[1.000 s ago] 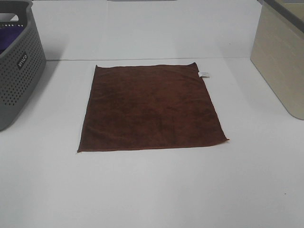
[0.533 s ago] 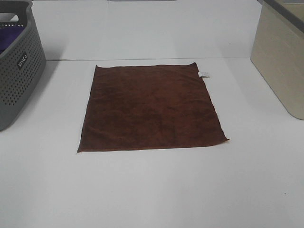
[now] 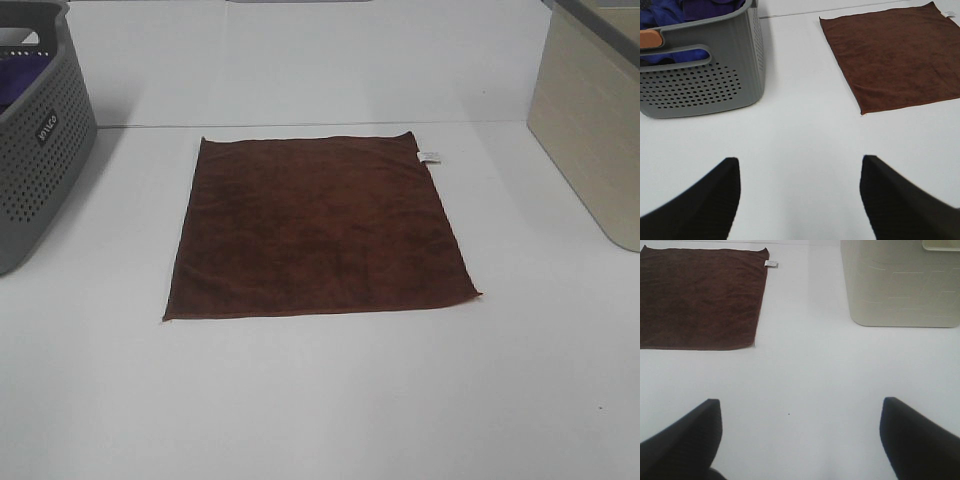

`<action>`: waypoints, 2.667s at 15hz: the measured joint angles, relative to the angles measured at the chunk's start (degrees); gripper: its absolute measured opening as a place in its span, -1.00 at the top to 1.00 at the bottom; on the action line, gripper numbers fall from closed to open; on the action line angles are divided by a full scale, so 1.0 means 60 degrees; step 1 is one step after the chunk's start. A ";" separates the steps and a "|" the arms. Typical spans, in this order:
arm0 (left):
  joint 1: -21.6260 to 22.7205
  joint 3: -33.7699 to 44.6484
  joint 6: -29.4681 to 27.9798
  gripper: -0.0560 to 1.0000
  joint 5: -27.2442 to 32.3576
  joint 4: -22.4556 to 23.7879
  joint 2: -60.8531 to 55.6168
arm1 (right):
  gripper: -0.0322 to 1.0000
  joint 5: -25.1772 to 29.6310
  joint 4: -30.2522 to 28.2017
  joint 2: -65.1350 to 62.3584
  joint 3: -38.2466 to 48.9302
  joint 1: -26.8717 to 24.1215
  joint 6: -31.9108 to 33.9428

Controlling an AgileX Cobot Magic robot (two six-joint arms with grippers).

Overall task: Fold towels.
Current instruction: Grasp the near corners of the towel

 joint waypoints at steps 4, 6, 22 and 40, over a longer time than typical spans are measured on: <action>0.0000 0.0000 0.0000 -0.31 0.0000 0.0000 0.0000 | -0.67 0.0000 0.0000 0.0000 0.0000 0.0000 0.0000; 0.0000 0.0000 0.0000 -0.31 0.0000 0.0000 0.0000 | -0.67 0.0000 0.0000 0.0000 0.0000 0.0000 0.0000; 0.0000 -0.0964 0.0000 -0.31 -0.5739 -0.2874 0.9148 | -0.55 -0.3132 0.0621 0.8766 -0.2397 0.0000 0.0172; 0.0000 -0.3562 0.6112 -0.31 -0.4240 -1.0342 1.8163 | -0.52 -0.2168 0.6112 1.7934 -0.5157 -0.0630 -0.4536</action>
